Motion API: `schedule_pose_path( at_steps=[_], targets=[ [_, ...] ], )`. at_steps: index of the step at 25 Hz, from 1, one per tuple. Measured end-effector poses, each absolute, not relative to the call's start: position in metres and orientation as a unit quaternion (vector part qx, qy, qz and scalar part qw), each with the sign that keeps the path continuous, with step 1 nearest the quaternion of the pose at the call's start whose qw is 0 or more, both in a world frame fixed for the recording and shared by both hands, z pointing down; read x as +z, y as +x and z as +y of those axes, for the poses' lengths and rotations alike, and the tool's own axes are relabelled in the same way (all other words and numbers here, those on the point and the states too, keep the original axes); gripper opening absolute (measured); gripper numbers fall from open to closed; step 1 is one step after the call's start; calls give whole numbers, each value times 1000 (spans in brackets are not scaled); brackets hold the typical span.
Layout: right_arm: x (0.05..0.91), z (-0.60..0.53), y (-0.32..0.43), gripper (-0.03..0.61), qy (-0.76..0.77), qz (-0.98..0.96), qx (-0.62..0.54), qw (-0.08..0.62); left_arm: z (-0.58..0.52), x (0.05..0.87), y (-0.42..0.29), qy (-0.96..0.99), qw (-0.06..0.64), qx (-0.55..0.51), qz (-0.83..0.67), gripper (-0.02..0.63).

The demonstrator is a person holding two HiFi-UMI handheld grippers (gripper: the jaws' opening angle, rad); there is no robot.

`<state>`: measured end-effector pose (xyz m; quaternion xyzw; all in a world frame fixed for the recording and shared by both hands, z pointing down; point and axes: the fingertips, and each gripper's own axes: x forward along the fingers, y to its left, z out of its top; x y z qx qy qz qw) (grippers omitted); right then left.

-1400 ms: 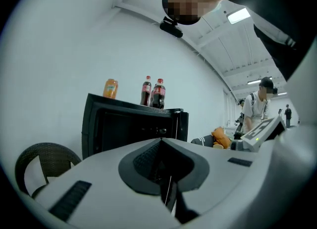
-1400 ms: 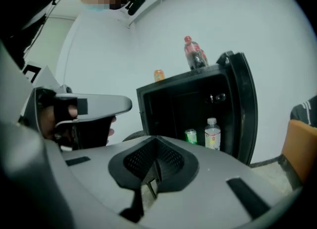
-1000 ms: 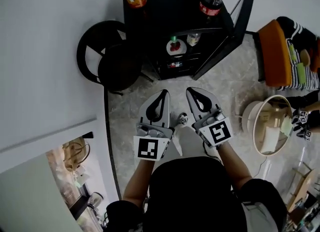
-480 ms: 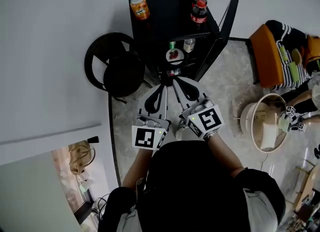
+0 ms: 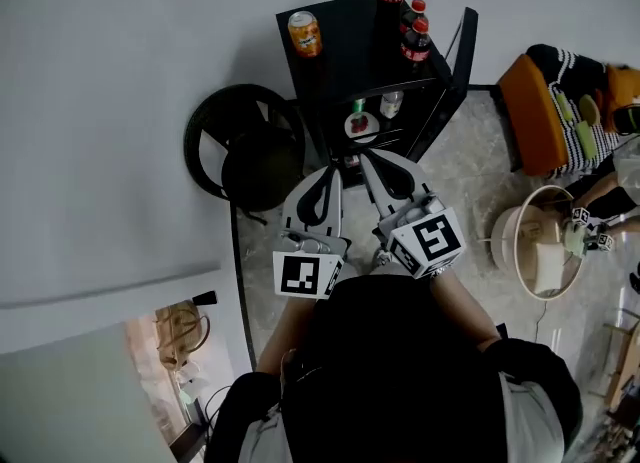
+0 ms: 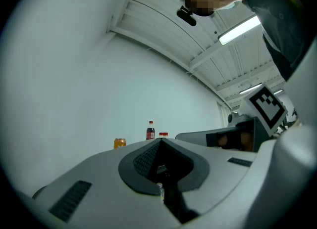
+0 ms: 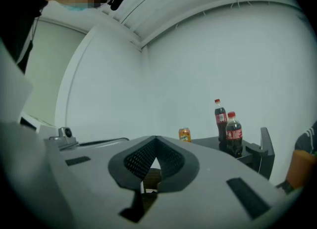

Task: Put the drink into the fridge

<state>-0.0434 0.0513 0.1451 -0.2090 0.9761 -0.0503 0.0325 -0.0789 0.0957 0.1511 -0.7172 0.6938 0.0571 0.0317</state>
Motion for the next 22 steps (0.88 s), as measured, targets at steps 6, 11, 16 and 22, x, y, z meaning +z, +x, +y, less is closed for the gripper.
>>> schedule_pose_path(
  at_steps=[6, 11, 16, 22],
  targets=[
    [141, 61, -60, 12, -225, 973, -47, 27, 101, 151, -106, -734, 23, 61, 676, 9],
    [150, 62, -76, 12, -249, 967, -55, 17, 103, 147, -123, -751, 29, 85, 654, 9],
    [161, 70, -89, 12, -260, 964, -54, 6, 109, 152, -136, -758, 23, 81, 647, 9],
    [167, 69, -99, 14, -268, 962, -55, -2, 115, 154, -148, -761, 33, 79, 643, 9]
  ],
)
